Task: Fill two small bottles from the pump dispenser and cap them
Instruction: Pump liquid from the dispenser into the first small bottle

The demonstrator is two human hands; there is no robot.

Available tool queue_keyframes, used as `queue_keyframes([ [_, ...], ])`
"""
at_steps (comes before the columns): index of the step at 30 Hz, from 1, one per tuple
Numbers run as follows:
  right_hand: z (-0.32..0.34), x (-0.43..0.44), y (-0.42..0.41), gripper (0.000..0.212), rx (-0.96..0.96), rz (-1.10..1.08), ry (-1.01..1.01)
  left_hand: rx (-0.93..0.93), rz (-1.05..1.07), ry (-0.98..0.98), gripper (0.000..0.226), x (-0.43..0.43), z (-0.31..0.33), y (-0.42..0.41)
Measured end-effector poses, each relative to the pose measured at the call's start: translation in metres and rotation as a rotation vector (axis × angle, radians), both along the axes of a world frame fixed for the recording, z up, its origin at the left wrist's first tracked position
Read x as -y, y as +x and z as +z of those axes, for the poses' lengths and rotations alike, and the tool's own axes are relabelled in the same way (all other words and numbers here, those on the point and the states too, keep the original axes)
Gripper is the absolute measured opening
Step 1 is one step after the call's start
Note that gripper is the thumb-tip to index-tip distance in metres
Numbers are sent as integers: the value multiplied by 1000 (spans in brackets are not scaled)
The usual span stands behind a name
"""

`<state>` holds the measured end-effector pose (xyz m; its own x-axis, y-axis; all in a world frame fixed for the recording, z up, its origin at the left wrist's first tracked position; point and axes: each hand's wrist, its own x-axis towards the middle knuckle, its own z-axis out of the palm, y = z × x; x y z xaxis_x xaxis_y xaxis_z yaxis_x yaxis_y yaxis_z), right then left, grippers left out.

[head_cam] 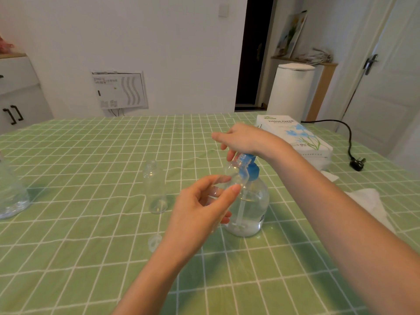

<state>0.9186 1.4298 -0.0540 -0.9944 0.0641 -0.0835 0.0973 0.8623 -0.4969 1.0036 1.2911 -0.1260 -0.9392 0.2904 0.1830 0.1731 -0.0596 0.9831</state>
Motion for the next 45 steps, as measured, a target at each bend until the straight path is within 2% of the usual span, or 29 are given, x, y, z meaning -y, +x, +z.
queue_keyframes([
  [7,-7,-1,3,53,22,-2,-23,12,-28,15,42,0,-3,2],
  [14,-11,-1,3,52,13,-5,-18,45,-7,-14,22,0,-6,0],
  [19,-3,0,4,51,9,7,-17,23,-4,-20,21,0,-2,0],
  [26,3,1,2,51,17,16,16,4,9,4,38,0,2,2],
  [34,-7,-1,2,55,31,17,22,26,-13,-2,40,0,-3,2],
  [39,-12,0,2,54,13,11,7,46,-11,-19,21,1,-6,1],
  [45,-3,-2,4,47,-80,-26,-68,31,0,-32,19,0,-2,0],
])
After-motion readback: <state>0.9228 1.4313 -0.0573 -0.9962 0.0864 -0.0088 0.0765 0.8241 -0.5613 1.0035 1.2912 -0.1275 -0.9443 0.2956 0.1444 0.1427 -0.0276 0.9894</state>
